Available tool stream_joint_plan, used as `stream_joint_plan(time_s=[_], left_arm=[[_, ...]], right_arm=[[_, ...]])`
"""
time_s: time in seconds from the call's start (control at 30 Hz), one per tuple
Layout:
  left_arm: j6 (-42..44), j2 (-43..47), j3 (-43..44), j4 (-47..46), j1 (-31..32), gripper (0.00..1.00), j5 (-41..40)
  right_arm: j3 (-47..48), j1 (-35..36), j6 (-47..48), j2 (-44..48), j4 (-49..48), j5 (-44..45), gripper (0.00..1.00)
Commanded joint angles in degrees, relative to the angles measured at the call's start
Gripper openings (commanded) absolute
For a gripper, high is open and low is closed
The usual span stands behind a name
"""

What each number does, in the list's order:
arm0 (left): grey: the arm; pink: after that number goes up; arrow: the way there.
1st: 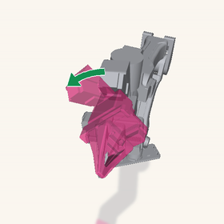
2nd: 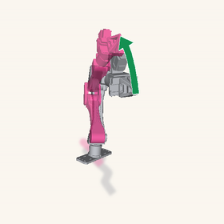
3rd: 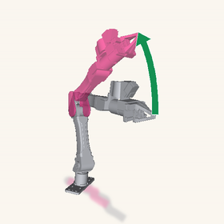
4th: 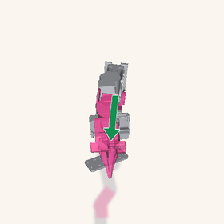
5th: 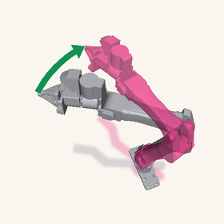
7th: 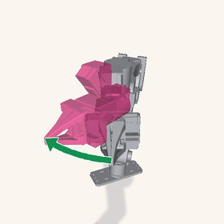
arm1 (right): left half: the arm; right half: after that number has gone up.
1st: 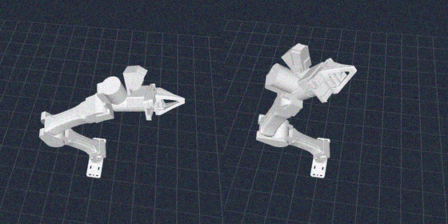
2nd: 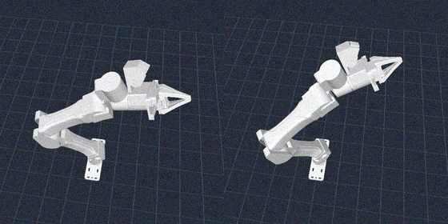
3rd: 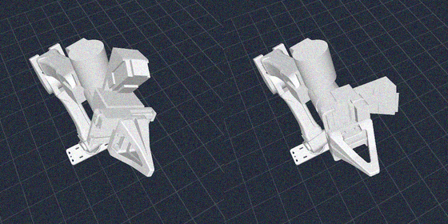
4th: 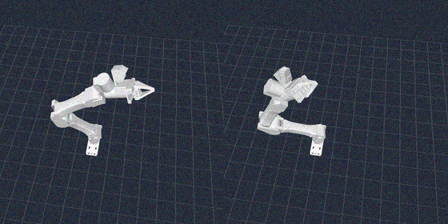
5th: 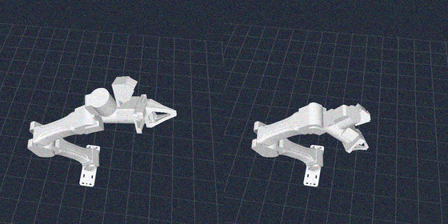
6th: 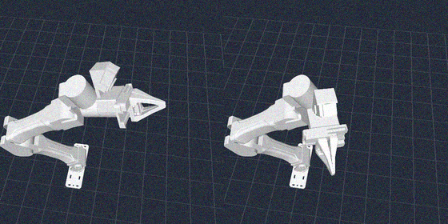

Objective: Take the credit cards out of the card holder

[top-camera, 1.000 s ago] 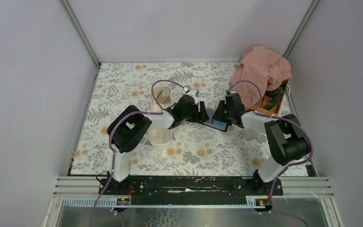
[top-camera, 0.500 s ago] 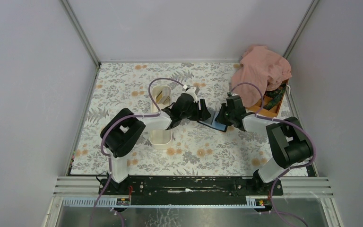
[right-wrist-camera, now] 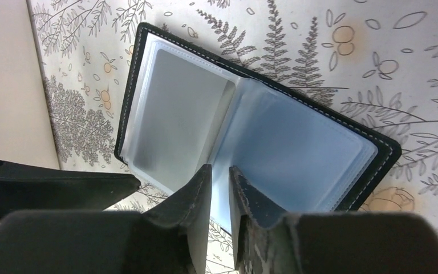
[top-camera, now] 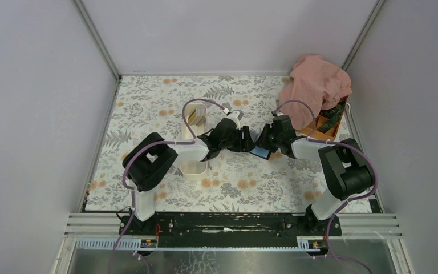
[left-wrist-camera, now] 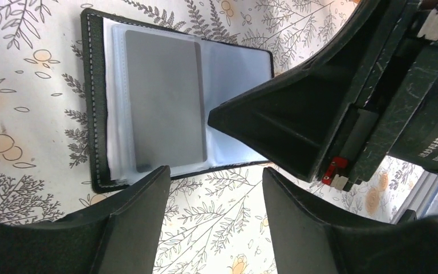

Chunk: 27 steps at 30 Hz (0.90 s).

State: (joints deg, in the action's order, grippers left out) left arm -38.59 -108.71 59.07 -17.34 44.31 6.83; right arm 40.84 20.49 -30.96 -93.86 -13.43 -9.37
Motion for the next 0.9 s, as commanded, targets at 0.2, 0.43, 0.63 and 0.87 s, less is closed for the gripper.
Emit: stream_joint_plan(time_s=[0.2,0.43,0.63,0.87], left_arm=[[6.0,-1.0,7.3,-1.3,-3.1,0.5,-1.7],[7.0,-5.9,11.9,0.1,-5.3,0.48,-0.9],[5.8,-6.4,12.1,-0.6,-5.2,0.46,1.5],[8.3,-10.5,19.5,0.8,-5.2,0.49,-1.2]], right_arm=[[-0.4,-0.4,-2.1,-3.2,-3.2,-4.5,0.12],[-1.9,-2.0,-1.1,-1.7,0.0,-4.0,0.08],[-4.5,-4.0,0.0,3.7,1.8,-4.1,0.08],[-3.6,-4.1,1.2,5.2,3.1,-5.4,0.09]])
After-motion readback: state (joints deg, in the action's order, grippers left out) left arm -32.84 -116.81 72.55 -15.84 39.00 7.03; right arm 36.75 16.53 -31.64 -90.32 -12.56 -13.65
